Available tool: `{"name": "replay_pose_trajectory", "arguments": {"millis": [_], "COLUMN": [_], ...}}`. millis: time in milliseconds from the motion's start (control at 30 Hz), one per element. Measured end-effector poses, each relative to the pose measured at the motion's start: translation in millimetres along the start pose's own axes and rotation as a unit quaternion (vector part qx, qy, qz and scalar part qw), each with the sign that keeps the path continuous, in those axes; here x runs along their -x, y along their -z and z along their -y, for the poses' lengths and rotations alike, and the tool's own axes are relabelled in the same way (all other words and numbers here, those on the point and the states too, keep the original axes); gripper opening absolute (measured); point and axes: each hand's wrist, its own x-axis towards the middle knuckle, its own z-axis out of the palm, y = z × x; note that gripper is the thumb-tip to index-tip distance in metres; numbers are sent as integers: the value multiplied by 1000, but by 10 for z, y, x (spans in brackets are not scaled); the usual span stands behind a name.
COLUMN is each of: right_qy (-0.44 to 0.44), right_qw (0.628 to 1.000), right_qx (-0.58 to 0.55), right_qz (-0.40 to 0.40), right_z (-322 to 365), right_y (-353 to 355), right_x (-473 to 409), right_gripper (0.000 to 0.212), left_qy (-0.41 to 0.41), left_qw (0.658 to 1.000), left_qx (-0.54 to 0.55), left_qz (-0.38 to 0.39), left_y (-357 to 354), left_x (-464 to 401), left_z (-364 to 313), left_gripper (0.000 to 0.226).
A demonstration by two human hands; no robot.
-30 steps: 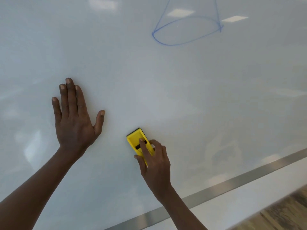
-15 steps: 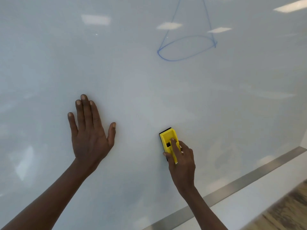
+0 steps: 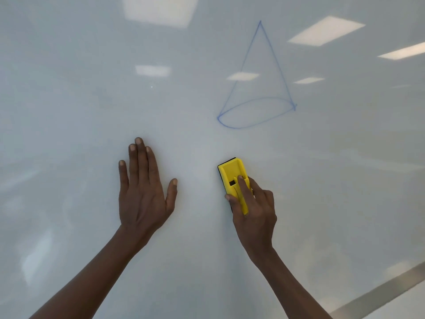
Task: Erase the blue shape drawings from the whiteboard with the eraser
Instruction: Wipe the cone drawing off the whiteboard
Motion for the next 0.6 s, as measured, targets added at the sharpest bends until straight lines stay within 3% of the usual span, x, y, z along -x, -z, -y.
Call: {"name": "replay_pose_trajectory", "arguments": {"millis": [333,600], "right_qy": [45,74], "right_qw": [996,994], "right_qx": [-57,-54], "right_qz": [-56,-63], "right_z": [309,205], "right_y": [-174,-203], "right_x": [-779,-774], "right_gripper": [33,33], "left_qy": [-23,-23], "left_qw": [999,999], "left_qx": [-12,-28], "left_qz": [-24,-35], "left_y": [16,-20], "left_x": [-736,-784], "left_z": [-217,-235], "left_gripper": [83,83]}}
